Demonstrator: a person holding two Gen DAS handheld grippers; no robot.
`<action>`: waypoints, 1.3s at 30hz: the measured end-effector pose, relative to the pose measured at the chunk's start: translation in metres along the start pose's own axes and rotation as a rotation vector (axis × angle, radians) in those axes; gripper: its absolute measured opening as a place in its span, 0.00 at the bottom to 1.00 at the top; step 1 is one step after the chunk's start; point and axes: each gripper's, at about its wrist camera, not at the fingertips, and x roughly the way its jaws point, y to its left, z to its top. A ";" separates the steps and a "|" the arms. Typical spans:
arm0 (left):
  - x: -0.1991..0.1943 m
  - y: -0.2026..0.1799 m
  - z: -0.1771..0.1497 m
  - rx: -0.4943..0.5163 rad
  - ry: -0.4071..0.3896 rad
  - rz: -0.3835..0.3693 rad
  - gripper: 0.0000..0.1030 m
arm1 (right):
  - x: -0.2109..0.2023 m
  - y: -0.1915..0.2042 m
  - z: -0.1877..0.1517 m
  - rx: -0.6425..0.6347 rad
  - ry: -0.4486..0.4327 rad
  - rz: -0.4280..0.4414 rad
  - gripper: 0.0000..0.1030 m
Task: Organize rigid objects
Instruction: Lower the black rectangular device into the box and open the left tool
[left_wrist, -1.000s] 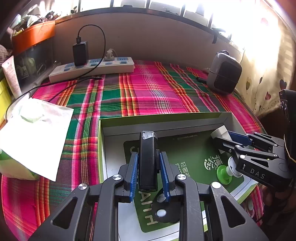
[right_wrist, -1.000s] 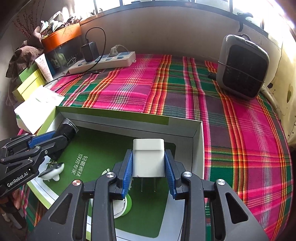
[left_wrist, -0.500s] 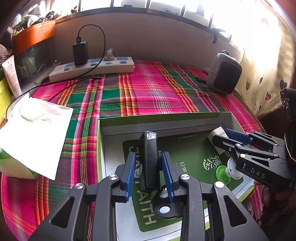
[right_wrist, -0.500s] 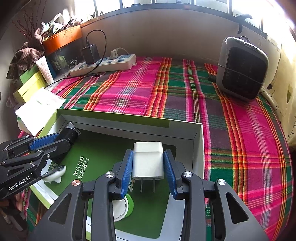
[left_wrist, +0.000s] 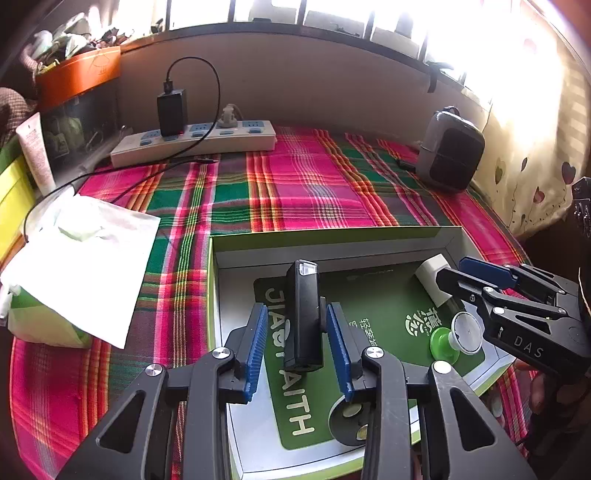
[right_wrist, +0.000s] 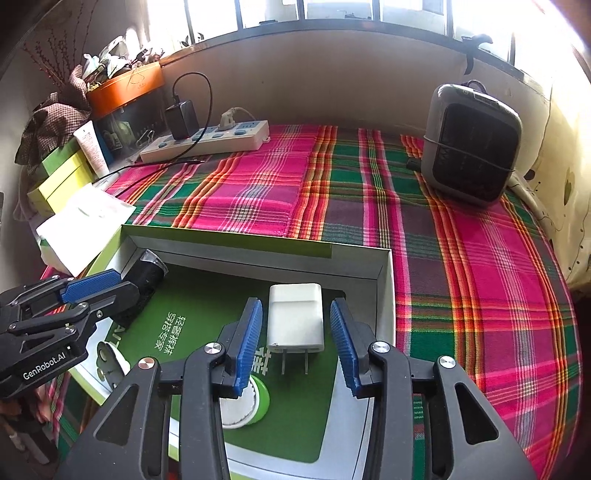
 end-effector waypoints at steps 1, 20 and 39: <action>-0.002 0.000 -0.001 -0.003 -0.005 0.001 0.32 | -0.003 0.001 -0.001 -0.006 -0.008 -0.003 0.40; -0.054 -0.009 -0.025 0.028 -0.081 0.036 0.43 | -0.050 0.001 -0.029 0.037 -0.064 -0.005 0.47; -0.082 -0.001 -0.050 -0.001 -0.090 0.025 0.43 | -0.084 0.000 -0.056 0.052 -0.095 -0.025 0.47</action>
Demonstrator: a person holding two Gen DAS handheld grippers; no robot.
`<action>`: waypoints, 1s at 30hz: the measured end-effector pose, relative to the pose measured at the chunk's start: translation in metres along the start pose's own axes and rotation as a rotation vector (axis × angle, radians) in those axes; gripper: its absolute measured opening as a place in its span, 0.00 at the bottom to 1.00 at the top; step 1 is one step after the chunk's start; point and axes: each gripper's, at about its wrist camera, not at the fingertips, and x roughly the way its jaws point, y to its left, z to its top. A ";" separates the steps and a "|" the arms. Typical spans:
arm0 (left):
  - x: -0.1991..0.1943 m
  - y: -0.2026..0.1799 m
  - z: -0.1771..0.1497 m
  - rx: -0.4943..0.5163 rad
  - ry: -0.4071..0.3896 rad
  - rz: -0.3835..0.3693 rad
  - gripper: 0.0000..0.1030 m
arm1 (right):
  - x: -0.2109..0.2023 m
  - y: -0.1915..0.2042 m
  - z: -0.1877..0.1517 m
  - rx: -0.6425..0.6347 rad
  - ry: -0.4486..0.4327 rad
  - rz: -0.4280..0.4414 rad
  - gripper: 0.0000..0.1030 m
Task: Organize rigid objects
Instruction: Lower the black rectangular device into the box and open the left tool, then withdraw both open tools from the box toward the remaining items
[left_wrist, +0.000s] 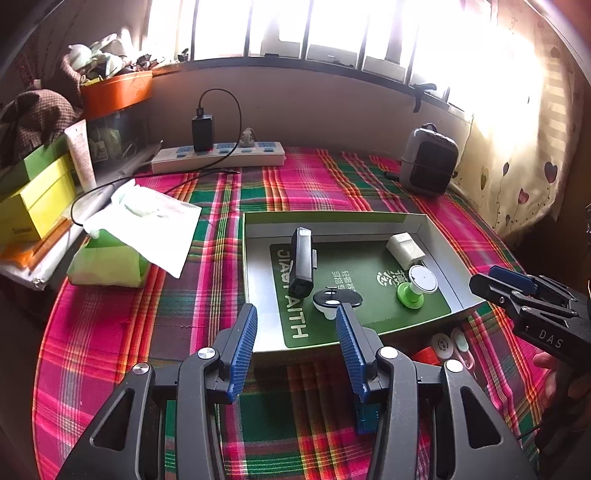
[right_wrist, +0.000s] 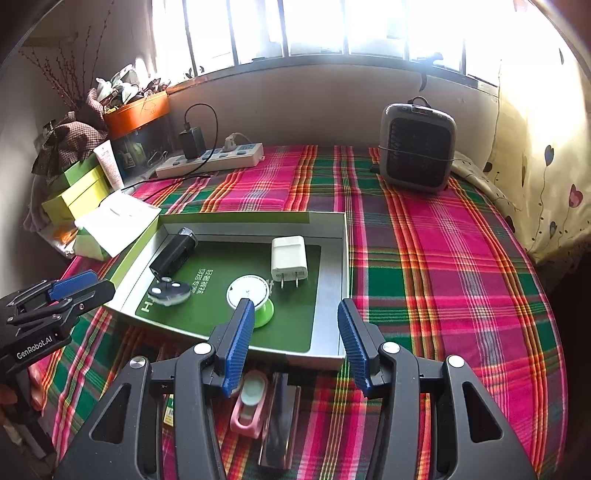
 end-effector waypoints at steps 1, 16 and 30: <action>-0.002 0.001 -0.002 0.002 -0.001 -0.003 0.43 | -0.002 -0.001 -0.002 0.002 0.000 0.000 0.47; -0.014 0.012 -0.035 -0.061 0.040 -0.080 0.43 | -0.014 -0.007 -0.046 0.012 0.063 0.002 0.47; -0.002 0.001 -0.053 -0.053 0.109 -0.167 0.45 | -0.003 -0.002 -0.069 -0.005 0.134 0.004 0.50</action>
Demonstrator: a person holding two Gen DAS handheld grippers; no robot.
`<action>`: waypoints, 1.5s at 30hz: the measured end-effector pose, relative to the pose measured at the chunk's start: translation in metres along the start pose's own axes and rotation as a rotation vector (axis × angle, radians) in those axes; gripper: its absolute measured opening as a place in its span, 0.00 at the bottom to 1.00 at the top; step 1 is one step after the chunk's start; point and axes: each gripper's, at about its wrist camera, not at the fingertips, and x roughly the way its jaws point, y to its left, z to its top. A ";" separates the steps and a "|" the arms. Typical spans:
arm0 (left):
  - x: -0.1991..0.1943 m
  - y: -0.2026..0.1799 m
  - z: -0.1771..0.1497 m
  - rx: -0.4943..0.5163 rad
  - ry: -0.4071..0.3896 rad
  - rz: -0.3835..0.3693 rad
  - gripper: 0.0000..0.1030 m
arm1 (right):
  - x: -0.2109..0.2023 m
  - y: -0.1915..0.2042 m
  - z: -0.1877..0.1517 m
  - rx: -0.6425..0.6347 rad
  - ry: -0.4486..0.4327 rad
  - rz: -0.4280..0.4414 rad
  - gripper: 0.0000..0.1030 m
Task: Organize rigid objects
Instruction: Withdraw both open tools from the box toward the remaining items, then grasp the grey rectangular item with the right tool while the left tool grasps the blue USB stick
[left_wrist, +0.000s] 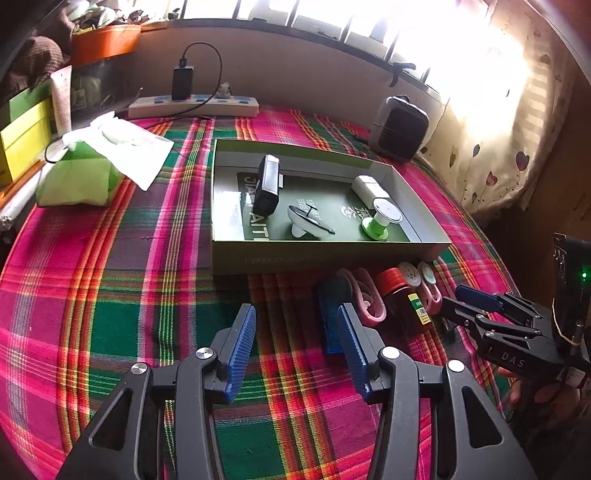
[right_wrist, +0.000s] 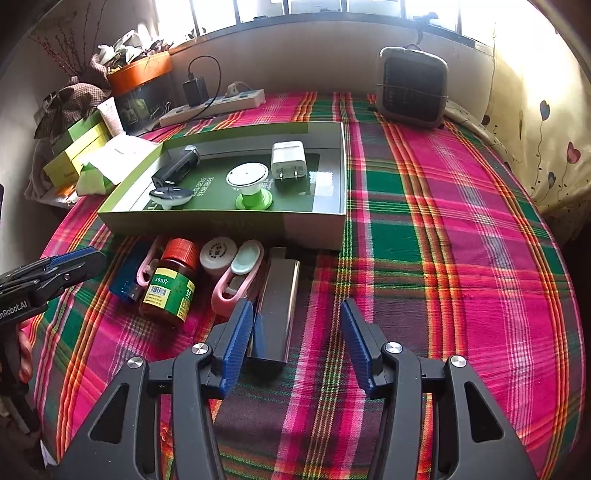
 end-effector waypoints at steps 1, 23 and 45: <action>0.001 -0.001 0.000 -0.002 0.002 -0.006 0.46 | 0.001 0.001 0.000 -0.004 0.003 -0.002 0.52; 0.020 -0.020 0.004 0.043 0.060 0.020 0.46 | 0.005 -0.010 0.002 -0.044 0.002 -0.082 0.41; 0.032 -0.038 0.008 0.095 0.071 0.151 0.47 | -0.005 -0.036 -0.005 0.015 -0.017 -0.061 0.23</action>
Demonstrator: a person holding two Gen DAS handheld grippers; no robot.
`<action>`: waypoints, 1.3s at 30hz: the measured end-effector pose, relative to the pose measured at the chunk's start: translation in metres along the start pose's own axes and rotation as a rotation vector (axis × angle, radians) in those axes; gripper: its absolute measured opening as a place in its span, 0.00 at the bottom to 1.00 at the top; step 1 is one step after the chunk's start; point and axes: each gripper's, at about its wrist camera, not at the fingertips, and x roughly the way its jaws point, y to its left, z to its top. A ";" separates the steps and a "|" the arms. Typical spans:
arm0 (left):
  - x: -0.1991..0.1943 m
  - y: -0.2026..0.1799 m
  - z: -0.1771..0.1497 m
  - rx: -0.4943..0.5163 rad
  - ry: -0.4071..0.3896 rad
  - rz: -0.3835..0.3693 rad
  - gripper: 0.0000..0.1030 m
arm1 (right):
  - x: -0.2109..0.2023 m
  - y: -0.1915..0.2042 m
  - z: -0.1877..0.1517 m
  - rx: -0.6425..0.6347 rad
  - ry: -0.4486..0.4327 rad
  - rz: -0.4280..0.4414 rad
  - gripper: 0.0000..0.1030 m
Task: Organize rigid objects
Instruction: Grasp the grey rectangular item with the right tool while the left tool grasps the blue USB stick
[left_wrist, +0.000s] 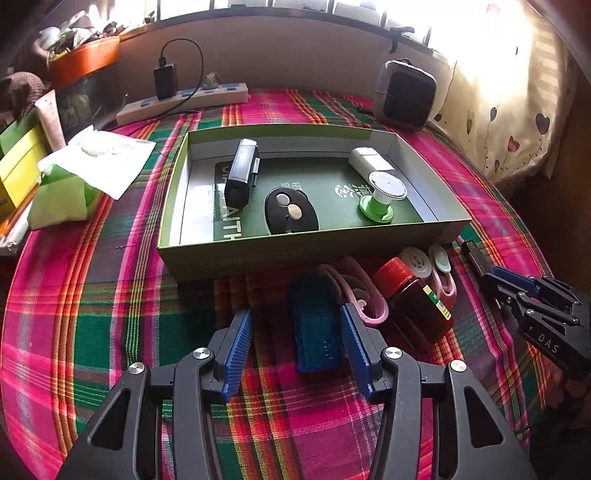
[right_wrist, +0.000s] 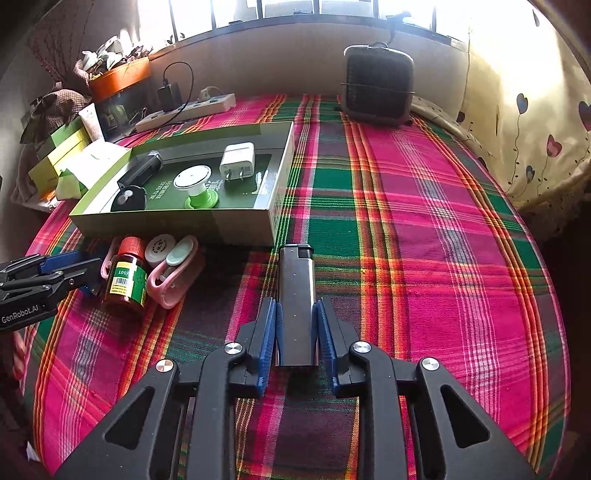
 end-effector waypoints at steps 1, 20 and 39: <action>0.001 -0.001 0.000 0.007 -0.001 0.020 0.47 | 0.000 0.000 0.000 0.000 0.000 0.001 0.23; -0.001 0.002 -0.002 0.022 -0.020 0.061 0.31 | 0.000 0.000 -0.001 0.004 -0.001 0.005 0.23; -0.003 0.006 -0.004 0.011 -0.033 0.049 0.20 | 0.000 0.000 -0.001 -0.001 -0.001 -0.001 0.23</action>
